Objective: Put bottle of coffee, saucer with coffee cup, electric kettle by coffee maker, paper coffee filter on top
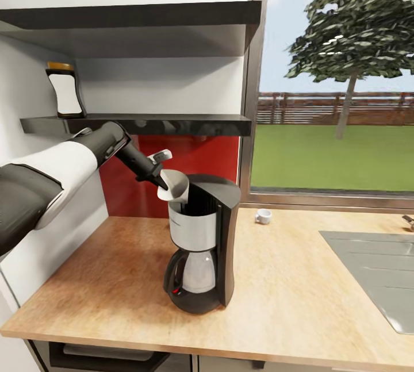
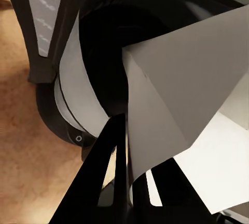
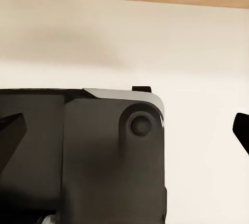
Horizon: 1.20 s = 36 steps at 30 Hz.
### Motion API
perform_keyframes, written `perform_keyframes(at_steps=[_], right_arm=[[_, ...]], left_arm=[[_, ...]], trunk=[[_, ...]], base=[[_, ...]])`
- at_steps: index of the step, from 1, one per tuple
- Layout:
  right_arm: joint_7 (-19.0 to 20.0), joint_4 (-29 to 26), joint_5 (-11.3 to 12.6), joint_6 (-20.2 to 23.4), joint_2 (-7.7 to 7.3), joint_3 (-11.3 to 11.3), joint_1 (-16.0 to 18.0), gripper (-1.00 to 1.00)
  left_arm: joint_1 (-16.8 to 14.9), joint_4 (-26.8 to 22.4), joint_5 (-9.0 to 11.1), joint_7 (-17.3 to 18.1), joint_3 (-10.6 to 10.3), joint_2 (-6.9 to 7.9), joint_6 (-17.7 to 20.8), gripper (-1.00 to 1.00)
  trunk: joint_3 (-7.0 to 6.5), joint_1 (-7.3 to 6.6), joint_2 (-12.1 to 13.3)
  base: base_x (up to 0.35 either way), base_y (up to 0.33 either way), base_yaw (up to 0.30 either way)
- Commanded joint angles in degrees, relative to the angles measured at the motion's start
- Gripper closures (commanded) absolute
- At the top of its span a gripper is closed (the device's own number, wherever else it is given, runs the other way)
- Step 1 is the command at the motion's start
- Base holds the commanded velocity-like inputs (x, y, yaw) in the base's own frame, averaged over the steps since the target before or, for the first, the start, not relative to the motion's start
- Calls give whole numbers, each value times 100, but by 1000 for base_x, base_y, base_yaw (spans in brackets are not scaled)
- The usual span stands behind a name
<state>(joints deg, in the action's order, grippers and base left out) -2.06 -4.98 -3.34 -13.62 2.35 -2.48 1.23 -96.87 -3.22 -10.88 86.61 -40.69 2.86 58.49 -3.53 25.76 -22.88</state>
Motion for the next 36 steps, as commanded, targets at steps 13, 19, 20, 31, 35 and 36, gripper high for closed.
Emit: perform_keyframes(at_steps=[13,19,20,31,35,36], right_arm=[[-21,6,-35,-17,2,-25,3,-100],[-21,6,-35,-17,2,-25,1,-100],[-21,6,-35,-17,2,-25,0,-100],[-22,6,-35,-17,2,-25,1,-100],[-20,6,-35,-17,2,-25,1,-100],[-21,6,-35,-17,2,-25,1,-100]], left_arm=[[142,-30,-60,14,17,-64,40,100],[192,-47,-63,14,8,-90,40,100],[193,-47,-63,14,8,-91,40,100],[190,-54,-63,14,17,-103,40,100],[186,-56,-63,22,17,-143,40,100],[186,-56,-63,22,17,-155,40,100]], trunk=[[2,3,-4],[2,3,-4],[2,3,-4],[2,3,-4],[2,3,-4],[2,3,-4]], base=[[7,0,0],[0,0,0],[0,0,0],[0,0,0],[0,0,0],[0,0,0]])
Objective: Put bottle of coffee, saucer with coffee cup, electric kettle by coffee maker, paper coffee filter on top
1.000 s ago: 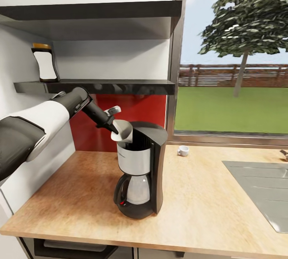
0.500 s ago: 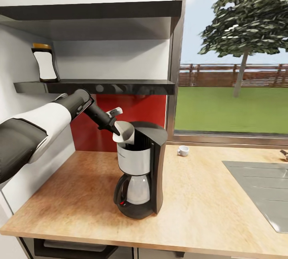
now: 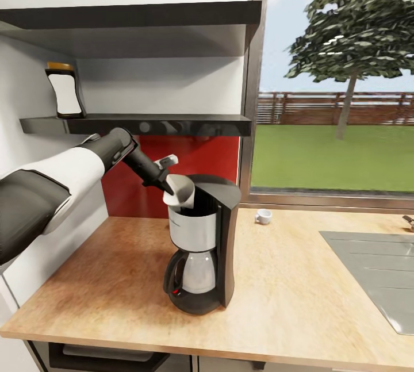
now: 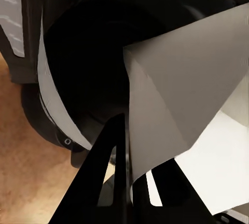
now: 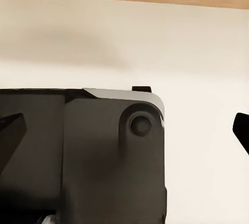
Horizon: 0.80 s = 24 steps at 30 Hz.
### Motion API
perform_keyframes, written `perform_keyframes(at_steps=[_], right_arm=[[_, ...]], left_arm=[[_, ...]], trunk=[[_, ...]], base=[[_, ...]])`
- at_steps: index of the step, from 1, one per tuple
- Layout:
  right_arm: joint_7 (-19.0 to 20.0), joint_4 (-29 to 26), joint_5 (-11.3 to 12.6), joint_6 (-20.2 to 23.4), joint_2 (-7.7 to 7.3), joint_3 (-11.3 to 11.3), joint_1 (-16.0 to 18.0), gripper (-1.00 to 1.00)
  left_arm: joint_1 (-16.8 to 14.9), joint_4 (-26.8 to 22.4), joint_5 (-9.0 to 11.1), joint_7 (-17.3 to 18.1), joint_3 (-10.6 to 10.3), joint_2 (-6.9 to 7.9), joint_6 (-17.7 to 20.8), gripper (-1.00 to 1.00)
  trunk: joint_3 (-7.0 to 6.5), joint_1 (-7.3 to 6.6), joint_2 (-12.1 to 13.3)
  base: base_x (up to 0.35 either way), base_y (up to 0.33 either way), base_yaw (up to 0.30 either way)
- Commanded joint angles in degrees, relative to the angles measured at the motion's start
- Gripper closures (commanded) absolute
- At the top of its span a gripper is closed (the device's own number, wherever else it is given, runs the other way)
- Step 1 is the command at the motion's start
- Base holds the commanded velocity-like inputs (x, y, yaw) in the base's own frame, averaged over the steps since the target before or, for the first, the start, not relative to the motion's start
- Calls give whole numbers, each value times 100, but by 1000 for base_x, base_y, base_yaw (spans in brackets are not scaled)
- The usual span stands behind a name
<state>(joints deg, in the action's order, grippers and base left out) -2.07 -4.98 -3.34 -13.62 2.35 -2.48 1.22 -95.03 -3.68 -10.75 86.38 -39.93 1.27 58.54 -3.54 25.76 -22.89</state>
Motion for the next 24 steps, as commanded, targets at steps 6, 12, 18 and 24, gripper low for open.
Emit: perform_keyframes(at_steps=[6,12,18,24], right_arm=[[-22,-12,-36,-26,101,-16,10,-100],[-22,-14,-30,-26,108,-19,10,-100],[-22,-12,-30,-31,108,-20,10,-100],[-22,-12,-32,-30,108,-19,10,-100]], left_arm=[[-7,-86,-41,56,0,-28,-5,100],[-7,-156,-41,55,4,-25,-1,100],[-7,-160,-41,55,5,-29,-1,100],[-7,-160,-41,55,11,-25,-1,100]], trunk=[[3,2,-3],[-3,2,-3],[-48,2,-3],[-101,2,-3]], base=[[0,0,0],[0,0,0],[0,0,0],[0,0,0]])
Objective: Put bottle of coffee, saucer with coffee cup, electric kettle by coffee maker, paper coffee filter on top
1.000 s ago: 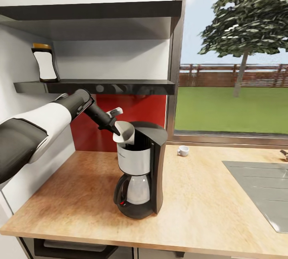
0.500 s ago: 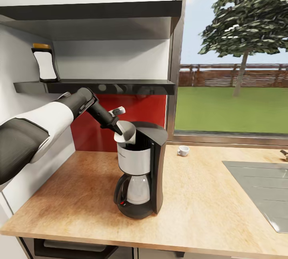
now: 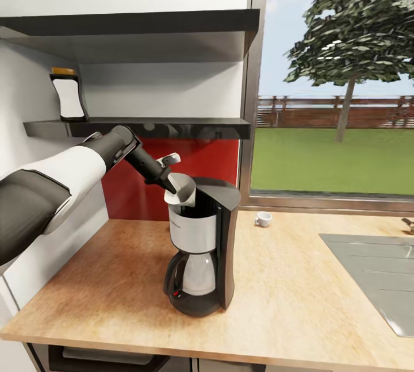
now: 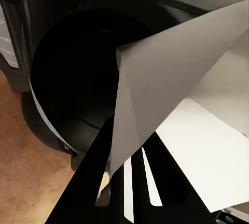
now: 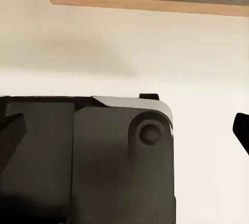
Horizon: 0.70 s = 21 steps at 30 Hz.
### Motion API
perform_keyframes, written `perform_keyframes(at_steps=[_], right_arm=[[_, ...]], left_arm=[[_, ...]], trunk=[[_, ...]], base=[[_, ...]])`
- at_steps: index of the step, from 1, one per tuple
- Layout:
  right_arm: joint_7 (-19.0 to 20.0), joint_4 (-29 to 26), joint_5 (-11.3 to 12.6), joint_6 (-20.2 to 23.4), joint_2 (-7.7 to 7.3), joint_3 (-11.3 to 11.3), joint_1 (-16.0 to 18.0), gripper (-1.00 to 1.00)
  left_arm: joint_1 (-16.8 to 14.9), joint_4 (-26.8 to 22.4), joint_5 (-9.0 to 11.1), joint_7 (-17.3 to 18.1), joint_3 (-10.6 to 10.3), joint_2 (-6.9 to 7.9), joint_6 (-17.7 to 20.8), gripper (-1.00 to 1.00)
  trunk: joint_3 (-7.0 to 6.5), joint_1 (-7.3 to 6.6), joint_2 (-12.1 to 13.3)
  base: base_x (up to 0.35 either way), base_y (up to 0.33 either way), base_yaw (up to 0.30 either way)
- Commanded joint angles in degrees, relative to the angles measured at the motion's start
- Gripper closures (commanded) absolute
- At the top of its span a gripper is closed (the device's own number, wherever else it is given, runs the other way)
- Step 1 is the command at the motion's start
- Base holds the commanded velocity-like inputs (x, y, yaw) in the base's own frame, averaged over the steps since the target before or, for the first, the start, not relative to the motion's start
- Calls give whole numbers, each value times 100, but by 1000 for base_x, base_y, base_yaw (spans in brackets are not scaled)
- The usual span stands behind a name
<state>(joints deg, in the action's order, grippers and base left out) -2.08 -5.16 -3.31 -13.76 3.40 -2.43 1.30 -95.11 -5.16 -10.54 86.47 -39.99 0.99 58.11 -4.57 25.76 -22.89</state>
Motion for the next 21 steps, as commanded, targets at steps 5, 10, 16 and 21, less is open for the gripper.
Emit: perform_keyframes(at_steps=[5,10,16,21], right_arm=[[-20,6,-33,-18,2,-28,2,-100],[-20,6,-34,-17,2,-28,2,-100],[-20,6,-34,-16,2,-29,2,-100],[-20,6,-30,-15,2,-30,2,-100]], left_arm=[[2,-12,-62,44,22,8,43,100],[4,-12,-62,44,25,7,43,100],[15,-8,-55,52,26,-2,50,100],[18,-4,-47,54,26,-2,51,100]], trunk=[[-42,2,-3],[-86,2,-3],[-137,2,-3],[-157,2,-3]], base=[[0,0,0],[0,0,0],[0,0,0],[0,0,0]])
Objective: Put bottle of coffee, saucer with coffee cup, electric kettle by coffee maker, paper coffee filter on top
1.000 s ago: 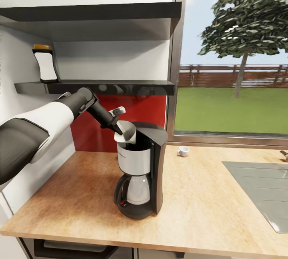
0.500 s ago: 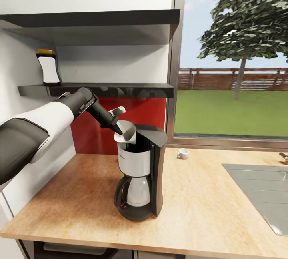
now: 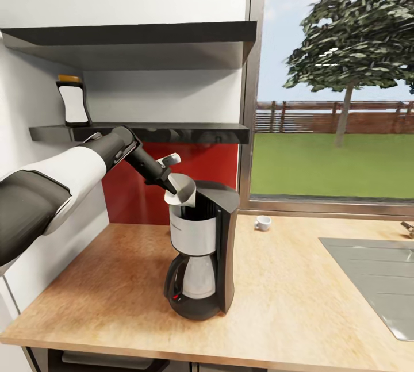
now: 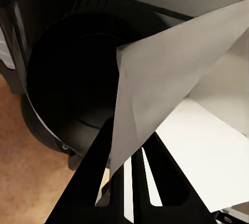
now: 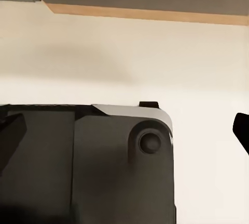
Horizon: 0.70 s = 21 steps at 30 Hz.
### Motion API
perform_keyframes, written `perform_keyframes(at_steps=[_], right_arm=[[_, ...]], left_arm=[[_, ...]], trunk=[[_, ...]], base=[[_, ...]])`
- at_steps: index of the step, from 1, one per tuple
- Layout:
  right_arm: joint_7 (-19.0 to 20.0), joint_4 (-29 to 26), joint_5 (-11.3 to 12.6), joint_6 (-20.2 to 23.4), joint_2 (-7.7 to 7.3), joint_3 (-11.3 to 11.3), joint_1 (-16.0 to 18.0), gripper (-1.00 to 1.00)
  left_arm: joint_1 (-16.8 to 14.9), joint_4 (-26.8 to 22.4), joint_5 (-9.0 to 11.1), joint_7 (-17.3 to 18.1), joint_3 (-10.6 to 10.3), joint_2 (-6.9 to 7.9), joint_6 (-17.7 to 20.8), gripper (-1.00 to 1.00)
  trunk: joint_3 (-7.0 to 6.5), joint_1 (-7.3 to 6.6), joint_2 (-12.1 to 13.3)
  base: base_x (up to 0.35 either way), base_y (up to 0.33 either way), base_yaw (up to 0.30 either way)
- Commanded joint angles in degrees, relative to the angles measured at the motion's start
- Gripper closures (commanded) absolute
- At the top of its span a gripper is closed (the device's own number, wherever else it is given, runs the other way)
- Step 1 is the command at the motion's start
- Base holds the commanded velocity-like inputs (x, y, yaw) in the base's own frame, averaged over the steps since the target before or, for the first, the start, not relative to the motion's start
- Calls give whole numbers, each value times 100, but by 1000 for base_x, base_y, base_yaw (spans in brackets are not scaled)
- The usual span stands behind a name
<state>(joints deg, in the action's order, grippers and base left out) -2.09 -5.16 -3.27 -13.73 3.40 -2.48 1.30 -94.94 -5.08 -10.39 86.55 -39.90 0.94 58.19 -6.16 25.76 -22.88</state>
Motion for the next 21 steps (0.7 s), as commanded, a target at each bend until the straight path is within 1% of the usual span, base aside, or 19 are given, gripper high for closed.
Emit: perform_keyframes(at_steps=[1,21], right_arm=[[-20,6,-34,-16,2,-25,2,-100],[-20,6,-33,-19,2,-25,2,-100]], left_arm=[[4,-11,-56,50,17,3,43,100],[174,-2,-40,63,11,-53,52,100]], trunk=[[2,2,-4],[1,2,-4]], base=[[0,0,0],[0,0,0]])
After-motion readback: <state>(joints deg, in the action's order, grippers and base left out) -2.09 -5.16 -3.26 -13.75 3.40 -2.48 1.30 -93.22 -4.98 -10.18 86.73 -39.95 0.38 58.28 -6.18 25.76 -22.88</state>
